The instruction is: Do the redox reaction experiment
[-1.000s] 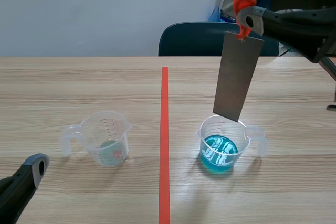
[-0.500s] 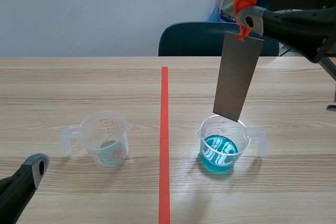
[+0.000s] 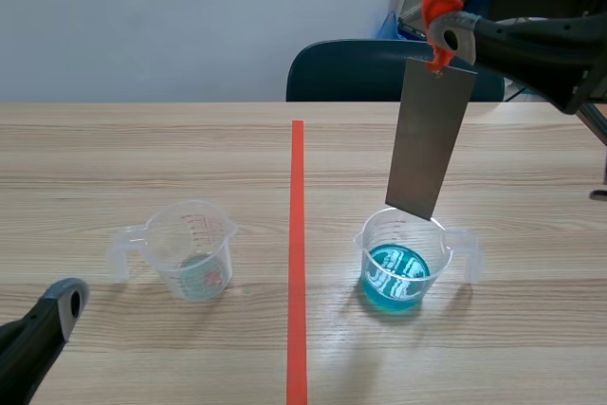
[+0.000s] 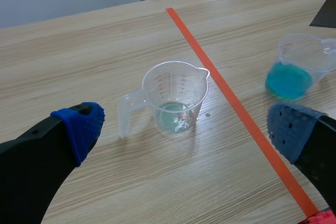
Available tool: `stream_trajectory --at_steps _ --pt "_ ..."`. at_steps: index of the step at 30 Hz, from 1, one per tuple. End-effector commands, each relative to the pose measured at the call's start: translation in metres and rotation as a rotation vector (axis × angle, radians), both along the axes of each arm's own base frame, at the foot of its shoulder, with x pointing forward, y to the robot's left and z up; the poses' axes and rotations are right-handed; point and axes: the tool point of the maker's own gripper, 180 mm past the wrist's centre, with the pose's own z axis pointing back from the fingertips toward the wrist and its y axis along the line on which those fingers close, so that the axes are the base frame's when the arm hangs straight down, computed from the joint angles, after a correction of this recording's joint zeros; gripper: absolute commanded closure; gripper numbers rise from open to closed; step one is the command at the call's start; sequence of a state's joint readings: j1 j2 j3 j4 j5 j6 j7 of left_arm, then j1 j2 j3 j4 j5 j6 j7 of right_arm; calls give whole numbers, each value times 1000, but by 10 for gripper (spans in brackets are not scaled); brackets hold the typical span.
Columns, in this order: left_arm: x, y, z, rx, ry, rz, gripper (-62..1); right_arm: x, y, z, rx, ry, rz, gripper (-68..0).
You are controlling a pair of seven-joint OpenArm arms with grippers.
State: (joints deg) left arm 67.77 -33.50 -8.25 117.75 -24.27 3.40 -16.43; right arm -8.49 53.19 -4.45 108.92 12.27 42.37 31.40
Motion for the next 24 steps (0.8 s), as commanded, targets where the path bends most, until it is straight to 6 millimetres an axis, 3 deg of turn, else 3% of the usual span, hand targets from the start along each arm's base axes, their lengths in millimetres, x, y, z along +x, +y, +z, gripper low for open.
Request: stream_trajectory --at_steps 1,24 --pt "1 -4 6 -16 -14 -1 -623 0 -1 12 9 -28 9 -8" --pt "1 -4 5 -15 -12 -2 -623 1 -2 10 2 -26 5 -8"
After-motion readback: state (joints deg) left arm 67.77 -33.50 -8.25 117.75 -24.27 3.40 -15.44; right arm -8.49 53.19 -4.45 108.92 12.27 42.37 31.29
